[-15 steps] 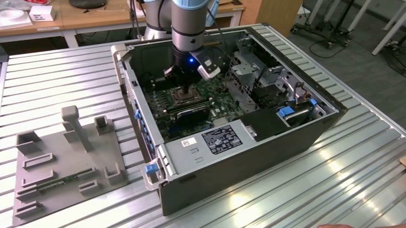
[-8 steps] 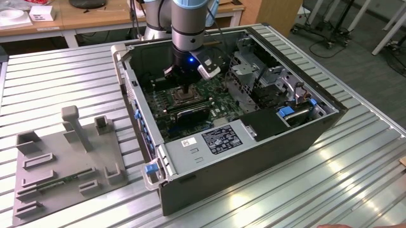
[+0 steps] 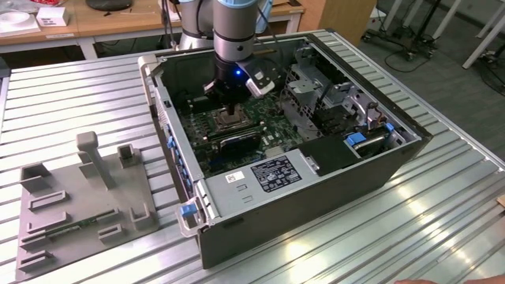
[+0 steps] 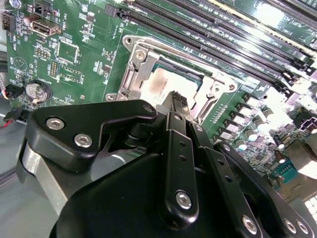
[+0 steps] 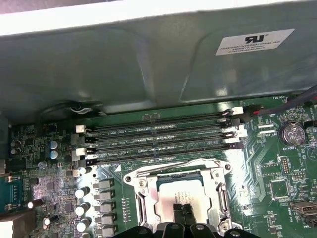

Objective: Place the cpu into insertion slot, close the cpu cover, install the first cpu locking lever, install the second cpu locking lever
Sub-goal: 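Install the second cpu locking lever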

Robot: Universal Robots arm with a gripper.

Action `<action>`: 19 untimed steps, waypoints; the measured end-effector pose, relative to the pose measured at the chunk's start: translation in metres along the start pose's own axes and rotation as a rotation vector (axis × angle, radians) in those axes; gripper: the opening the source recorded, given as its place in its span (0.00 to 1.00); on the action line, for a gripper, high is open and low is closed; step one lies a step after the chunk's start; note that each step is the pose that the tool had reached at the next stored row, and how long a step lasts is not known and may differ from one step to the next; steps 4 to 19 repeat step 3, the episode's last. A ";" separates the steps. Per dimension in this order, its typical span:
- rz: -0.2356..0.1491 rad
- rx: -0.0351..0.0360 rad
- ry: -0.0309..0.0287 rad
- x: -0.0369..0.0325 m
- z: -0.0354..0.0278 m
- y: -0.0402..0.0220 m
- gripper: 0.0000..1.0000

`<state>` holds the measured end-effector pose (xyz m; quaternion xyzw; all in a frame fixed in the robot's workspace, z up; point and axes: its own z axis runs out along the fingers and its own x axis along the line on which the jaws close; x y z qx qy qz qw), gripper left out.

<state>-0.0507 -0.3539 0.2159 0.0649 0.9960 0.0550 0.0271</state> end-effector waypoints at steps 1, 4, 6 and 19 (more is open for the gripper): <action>0.000 0.0000 0.0000 -0.0002 -0.0035 0.0004 0.11; 0.000 0.0000 0.0000 -0.0002 -0.0036 0.0004 0.11; 0.000 0.0000 0.0000 -0.0002 -0.0036 0.0004 0.11; 0.000 0.0000 0.0000 -0.0002 -0.0036 0.0004 0.11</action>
